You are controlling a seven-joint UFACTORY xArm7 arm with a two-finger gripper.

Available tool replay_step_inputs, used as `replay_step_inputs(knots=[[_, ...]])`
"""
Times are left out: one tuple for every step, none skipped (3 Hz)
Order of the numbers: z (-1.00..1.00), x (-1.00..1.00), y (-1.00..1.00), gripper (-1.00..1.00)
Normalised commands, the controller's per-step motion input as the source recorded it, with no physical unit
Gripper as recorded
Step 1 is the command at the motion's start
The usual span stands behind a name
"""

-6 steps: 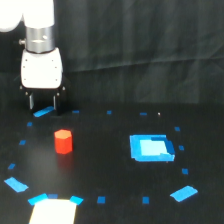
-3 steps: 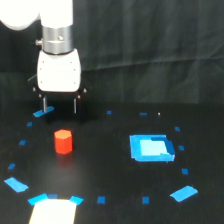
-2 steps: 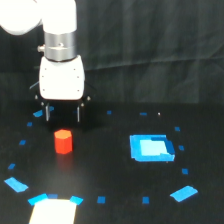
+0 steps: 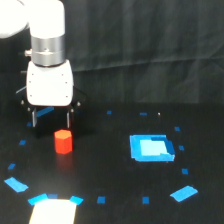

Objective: Pick up the red object from the table

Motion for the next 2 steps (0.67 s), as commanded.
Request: replay_step_inputs(knots=[[-0.39,0.5,-1.0,1.0],[0.01,0.33,-1.0,0.67]])
